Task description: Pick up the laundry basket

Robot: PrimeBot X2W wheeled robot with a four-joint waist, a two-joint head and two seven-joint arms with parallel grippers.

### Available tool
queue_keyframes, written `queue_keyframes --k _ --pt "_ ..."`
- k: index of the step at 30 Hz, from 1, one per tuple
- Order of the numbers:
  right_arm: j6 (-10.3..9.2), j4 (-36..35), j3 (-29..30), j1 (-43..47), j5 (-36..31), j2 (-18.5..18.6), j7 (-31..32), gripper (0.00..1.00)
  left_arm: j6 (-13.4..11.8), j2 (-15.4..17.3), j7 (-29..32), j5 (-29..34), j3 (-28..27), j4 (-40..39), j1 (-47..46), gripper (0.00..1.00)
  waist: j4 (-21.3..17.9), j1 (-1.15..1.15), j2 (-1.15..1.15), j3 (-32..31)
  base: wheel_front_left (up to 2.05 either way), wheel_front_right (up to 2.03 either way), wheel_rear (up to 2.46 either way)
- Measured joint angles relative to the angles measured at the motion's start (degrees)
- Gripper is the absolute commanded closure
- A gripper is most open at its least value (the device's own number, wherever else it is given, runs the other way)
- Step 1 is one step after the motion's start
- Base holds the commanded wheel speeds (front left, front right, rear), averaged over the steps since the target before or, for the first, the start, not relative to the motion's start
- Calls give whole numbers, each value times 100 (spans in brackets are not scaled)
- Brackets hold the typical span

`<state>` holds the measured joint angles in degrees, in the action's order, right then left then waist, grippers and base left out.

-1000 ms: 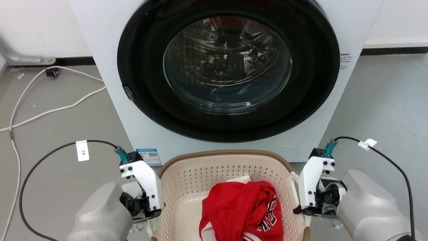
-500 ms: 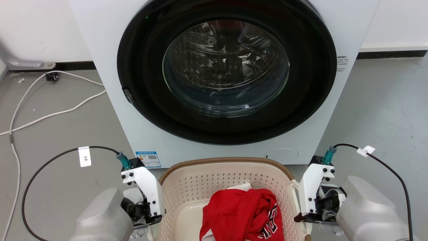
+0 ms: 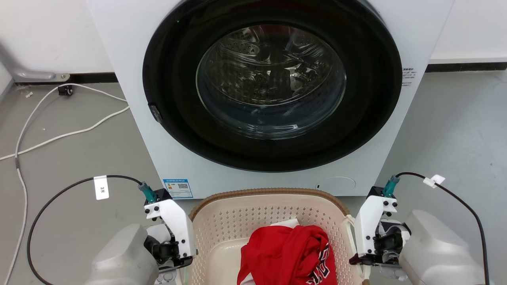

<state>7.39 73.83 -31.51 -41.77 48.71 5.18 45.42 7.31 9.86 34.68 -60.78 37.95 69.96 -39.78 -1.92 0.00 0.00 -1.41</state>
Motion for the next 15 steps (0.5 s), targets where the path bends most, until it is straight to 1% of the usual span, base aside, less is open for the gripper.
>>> queue_keyframes --k 15 --pt "0 1 234 4 -242 -58 25 100 0 29 -34 -103 69 25 0 100 13 0 0 16 0 0 0"
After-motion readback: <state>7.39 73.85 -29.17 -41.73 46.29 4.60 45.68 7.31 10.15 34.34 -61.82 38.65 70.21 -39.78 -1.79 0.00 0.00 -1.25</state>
